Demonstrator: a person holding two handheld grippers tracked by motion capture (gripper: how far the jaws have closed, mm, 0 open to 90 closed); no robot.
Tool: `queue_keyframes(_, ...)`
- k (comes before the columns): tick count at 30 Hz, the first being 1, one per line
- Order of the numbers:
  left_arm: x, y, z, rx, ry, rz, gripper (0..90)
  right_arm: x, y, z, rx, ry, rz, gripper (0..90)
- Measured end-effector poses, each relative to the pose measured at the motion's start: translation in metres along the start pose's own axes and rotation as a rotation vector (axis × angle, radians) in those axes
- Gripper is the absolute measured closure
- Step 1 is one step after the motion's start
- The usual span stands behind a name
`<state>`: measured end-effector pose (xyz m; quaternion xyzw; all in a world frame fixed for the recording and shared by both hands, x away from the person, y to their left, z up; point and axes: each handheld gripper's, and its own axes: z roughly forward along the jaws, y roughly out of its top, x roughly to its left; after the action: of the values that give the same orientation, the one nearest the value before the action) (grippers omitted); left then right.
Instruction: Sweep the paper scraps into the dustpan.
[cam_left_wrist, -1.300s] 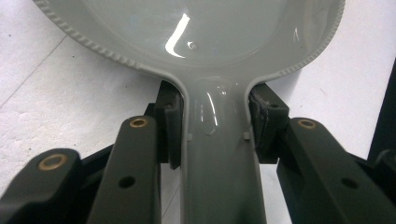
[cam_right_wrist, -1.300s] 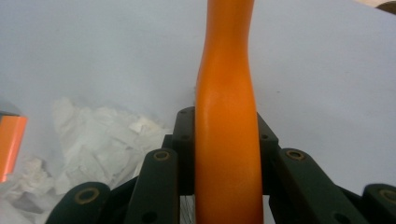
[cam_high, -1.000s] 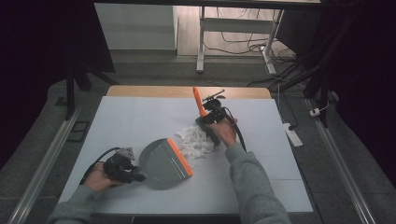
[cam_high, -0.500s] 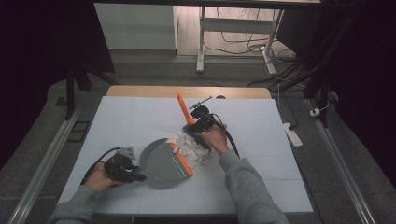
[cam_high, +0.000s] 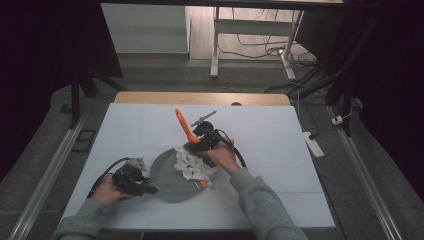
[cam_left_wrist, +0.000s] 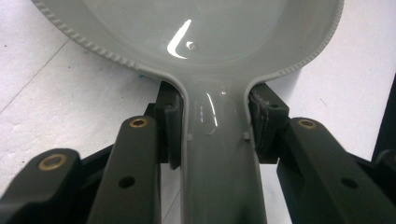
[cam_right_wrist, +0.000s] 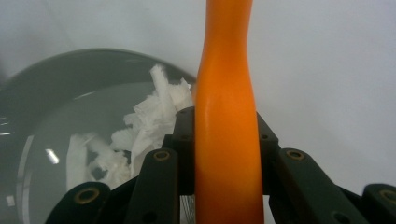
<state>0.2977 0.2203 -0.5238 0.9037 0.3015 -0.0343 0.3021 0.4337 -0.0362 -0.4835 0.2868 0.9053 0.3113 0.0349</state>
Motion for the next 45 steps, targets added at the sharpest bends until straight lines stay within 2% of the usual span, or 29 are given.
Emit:
queue_keyframes(5,0.000,0.000,0.000,-0.001,0.001,0.000,61.5,0.016,0.004,-0.001,-0.018,0.045,-0.049,70.4)
queue_keyframes(8,0.000,0.000,0.000,-0.001,0.001,0.002,61.5,0.016,0.007,-0.014,-0.071,0.044,-0.053,70.4)
queue_keyframes(14,0.000,0.000,-0.001,0.002,0.000,0.006,61.5,-0.008,0.004,-0.051,-0.147,-0.031,0.009,70.4)
queue_keyframes(20,-0.001,0.000,-0.001,0.002,0.001,0.008,61.5,-0.036,-0.009,-0.067,-0.147,-0.106,0.091,70.4)
queue_keyframes(25,-0.001,0.000,-0.001,0.000,0.001,0.005,61.5,-0.047,-0.016,-0.059,-0.105,-0.148,0.125,70.3)
queue_keyframes(29,-0.001,0.000,-0.001,0.000,0.000,0.005,61.5,-0.046,-0.018,-0.043,-0.058,-0.152,0.131,70.4)
queue_keyframes(33,-0.001,0.000,-0.001,0.001,-0.001,0.007,61.5,-0.041,-0.017,-0.029,-0.035,-0.139,0.125,70.4)
queue_keyframes(39,0.000,0.000,-0.001,0.001,-0.002,0.006,61.5,-0.033,-0.014,-0.018,-0.020,-0.119,0.138,70.4)
queue_keyframes(42,-0.001,0.000,-0.001,-0.001,0.000,0.005,61.5,-0.026,-0.012,-0.012,-0.004,-0.127,0.137,70.5)
queue_keyframes(45,-0.001,0.001,-0.001,-0.001,0.001,0.005,61.5,-0.018,-0.010,-0.005,0.012,-0.111,0.135,70.5)
